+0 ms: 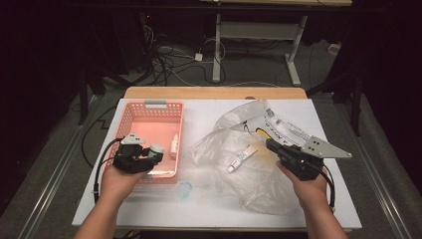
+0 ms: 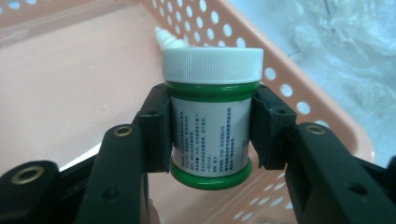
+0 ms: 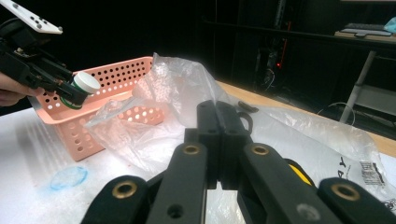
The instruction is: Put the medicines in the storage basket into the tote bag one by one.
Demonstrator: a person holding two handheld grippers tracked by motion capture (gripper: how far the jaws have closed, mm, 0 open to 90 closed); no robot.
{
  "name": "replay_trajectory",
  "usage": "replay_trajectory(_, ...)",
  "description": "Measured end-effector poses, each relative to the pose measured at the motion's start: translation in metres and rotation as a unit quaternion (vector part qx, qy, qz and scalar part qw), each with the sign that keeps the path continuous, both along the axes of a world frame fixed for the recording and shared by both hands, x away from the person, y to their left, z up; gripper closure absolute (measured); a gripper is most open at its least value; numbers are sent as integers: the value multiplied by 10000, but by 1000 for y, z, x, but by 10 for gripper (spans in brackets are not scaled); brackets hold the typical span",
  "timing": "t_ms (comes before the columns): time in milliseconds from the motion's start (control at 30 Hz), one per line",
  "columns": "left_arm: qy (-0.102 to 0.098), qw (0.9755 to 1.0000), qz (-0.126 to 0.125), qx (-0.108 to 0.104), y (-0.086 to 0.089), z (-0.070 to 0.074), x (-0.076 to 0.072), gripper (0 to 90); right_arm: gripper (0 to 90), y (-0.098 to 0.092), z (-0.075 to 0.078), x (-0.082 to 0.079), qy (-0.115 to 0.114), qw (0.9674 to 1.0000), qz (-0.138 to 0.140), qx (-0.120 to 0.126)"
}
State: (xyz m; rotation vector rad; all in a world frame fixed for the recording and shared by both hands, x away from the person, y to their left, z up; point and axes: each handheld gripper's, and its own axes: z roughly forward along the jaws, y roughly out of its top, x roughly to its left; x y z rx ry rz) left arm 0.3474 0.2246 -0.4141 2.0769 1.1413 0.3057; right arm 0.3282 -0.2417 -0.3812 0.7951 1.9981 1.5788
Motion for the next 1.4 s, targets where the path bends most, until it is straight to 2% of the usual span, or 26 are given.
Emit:
replay_trajectory(233, -331, 9991, -22, -282, -3, -2, -8, 540, 900, 1, 0, 1, -26, 10000, -8, -22)
replay_trajectory(333, -502, 9984, -100, -248, -7, 1, -12, 540, 900, 1, 0, 1, -13, 10000, -17, -12)
replay_trajectory(567, -611, 9965, -276, -494, -18, 6, -17, 540, 900, 3, -1, 1, -16, 10000, 12, -42)
replay_trajectory(967, -695, 9935, -627, -641, -43, 12, -27, 540, 900, 3, 1, -1, -54, 10000, 20, -27)
replay_trajectory(1233, -852, 9897, -870, -748, -60, 17, -41, 539, 900, 4, 1, -1, -44, 10000, 33, -45)
replay_trajectory(1400, -853, 9877, -1041, -801, -70, 17, -48, 540, 900, 4, 0, -1, -33, 10000, 42, -44)
